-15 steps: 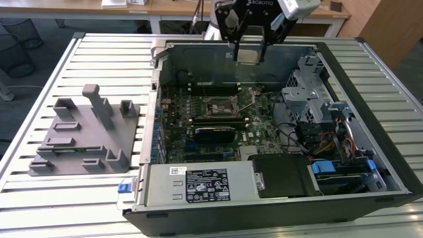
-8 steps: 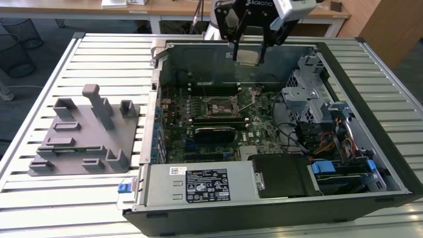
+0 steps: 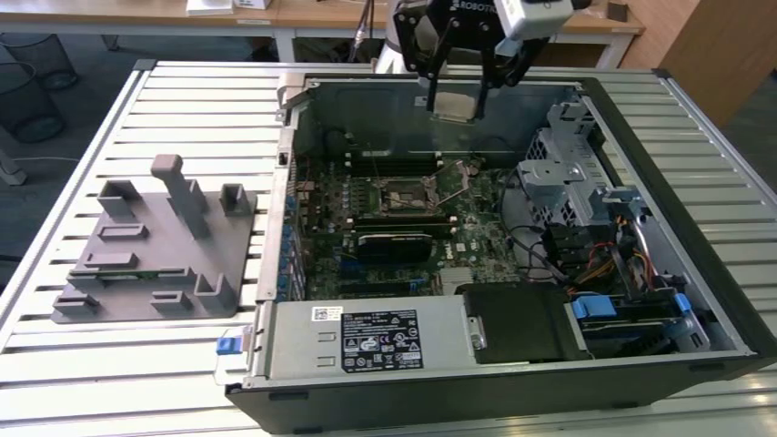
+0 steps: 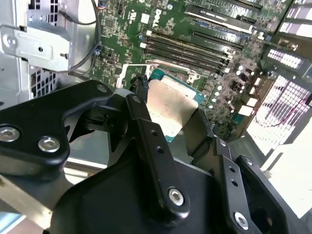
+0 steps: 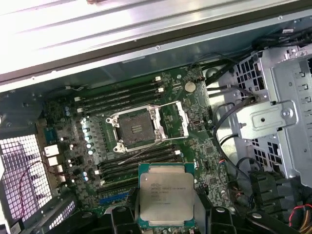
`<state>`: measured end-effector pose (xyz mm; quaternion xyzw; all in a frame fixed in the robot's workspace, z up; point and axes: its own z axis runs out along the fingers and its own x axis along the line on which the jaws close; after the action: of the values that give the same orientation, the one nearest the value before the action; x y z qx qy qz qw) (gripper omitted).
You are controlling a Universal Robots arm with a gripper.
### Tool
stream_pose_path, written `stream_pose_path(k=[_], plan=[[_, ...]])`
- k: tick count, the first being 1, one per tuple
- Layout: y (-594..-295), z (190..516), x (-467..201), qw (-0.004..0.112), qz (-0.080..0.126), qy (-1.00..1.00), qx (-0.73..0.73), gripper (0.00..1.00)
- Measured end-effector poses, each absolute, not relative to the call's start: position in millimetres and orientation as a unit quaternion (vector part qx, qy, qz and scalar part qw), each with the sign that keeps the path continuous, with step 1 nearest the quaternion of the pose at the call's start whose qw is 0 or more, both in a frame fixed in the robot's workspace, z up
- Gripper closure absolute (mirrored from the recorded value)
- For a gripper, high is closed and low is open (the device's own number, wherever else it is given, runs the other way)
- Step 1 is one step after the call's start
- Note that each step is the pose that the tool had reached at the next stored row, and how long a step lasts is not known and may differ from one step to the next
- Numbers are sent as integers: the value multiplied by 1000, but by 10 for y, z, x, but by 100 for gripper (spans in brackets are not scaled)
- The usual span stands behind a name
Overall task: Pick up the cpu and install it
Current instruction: 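Place the cpu into insertion slot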
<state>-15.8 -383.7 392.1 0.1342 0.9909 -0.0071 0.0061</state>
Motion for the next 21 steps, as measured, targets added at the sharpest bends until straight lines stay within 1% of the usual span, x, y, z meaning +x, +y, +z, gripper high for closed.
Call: stream_pose_path(k=[21], plan=[[-3837,3902,-158,5,-8,971,240,47]])
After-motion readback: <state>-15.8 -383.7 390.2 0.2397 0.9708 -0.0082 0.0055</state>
